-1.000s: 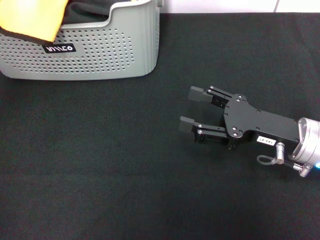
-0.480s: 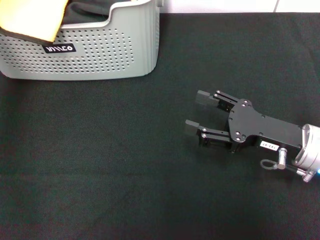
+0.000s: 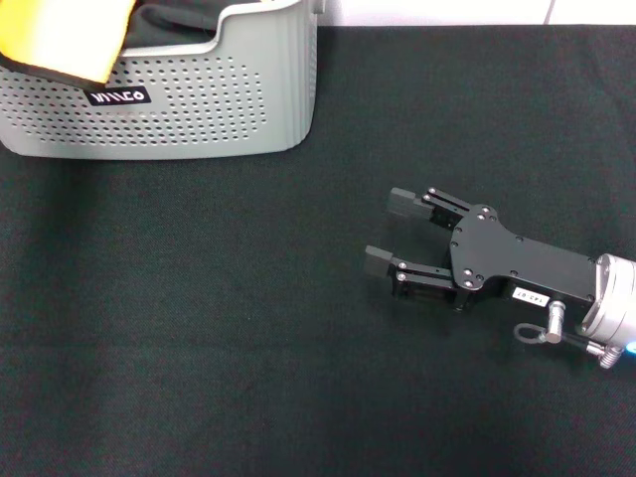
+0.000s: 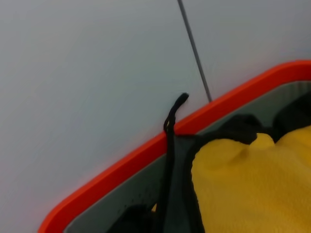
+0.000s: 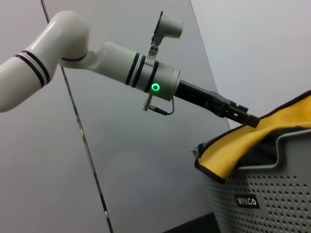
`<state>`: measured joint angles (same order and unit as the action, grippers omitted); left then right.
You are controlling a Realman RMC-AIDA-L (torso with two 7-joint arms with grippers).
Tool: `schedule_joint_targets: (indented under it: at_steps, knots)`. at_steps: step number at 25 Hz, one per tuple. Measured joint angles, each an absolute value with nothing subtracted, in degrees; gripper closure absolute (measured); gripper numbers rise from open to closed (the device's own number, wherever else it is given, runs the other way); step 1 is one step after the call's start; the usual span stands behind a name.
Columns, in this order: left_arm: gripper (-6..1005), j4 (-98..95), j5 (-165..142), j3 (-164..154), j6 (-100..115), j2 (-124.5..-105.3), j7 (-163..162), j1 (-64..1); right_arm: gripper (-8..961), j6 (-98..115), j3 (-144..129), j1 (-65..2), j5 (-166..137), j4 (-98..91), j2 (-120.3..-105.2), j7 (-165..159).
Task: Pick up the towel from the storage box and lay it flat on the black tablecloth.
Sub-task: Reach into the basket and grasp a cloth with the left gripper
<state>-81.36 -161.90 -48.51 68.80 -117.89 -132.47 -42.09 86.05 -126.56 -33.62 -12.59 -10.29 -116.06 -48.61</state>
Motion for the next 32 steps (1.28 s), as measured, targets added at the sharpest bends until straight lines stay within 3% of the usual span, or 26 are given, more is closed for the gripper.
schedule_joint_targets:
  at_steps: [9, 14, 22, 32]
  knots:
    - [202, -75.8, -162.2, -49.3, 68.6, -116.66, -133.4, -43.5, 95, 85.2, -126.5, -33.0, -12.6, -10.4, -116.13, -48.4]
    - [282, -72.3, -162.3, -49.2, 67.9, -115.47, -133.7, -44.8, 95, 84.8, -126.5, -32.7, -12.6, -10.4, -116.13, -48.4]
    - [432, -72.9, -161.9, -49.4, 68.2, -115.57, -133.4, -44.7, 95, 84.2, -126.4, -31.9, -12.5, -10.4, -116.09, -48.4]
    - [826, -87.1, -156.3, -51.8, 71.4, -117.63, -133.3, -39.8, 96, 84.3, -126.2, -31.4, -12.1, -10.4, -116.1, -48.4]
